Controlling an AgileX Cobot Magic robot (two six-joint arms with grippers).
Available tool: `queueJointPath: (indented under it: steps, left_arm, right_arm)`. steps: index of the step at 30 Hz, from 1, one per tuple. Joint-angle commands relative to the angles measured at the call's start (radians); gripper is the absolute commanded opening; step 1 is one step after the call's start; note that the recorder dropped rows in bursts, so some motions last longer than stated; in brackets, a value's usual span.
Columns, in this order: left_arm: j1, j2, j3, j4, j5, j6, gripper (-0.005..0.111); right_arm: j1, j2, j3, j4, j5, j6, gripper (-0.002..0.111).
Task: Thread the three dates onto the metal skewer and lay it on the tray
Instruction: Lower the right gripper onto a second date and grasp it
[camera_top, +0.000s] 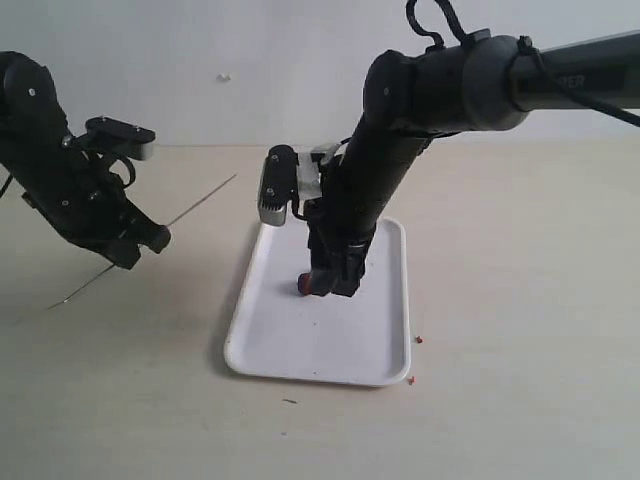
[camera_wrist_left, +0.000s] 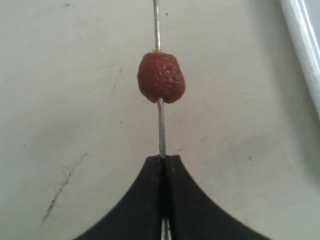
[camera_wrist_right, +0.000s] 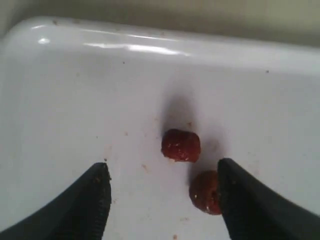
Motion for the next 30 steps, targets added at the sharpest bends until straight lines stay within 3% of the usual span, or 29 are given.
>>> queueJointPath:
  steps: [1,7,17,30]
  left_arm:
    - [0.002,-0.012,0.004,-0.005,-0.055,0.009,0.000]
    - [0.002,-0.012,0.004,-0.024,-0.090,0.010,0.000]
    - [0.002,-0.012,0.004,-0.041,-0.095,0.010,0.000]
    - [0.002,-0.012,0.004,-0.047,-0.092,0.010,0.000]
  right_arm:
    - [0.000,0.029,-0.003,0.025,-0.023,-0.044,0.058]
    - [0.000,0.053,-0.003,0.025,-0.063,-0.036,0.058]
    - [0.038,0.066,-0.044,-0.100,-0.079,0.256,0.057]
    - [0.078,0.136,-0.119,-0.221,-0.049,0.434,0.056]
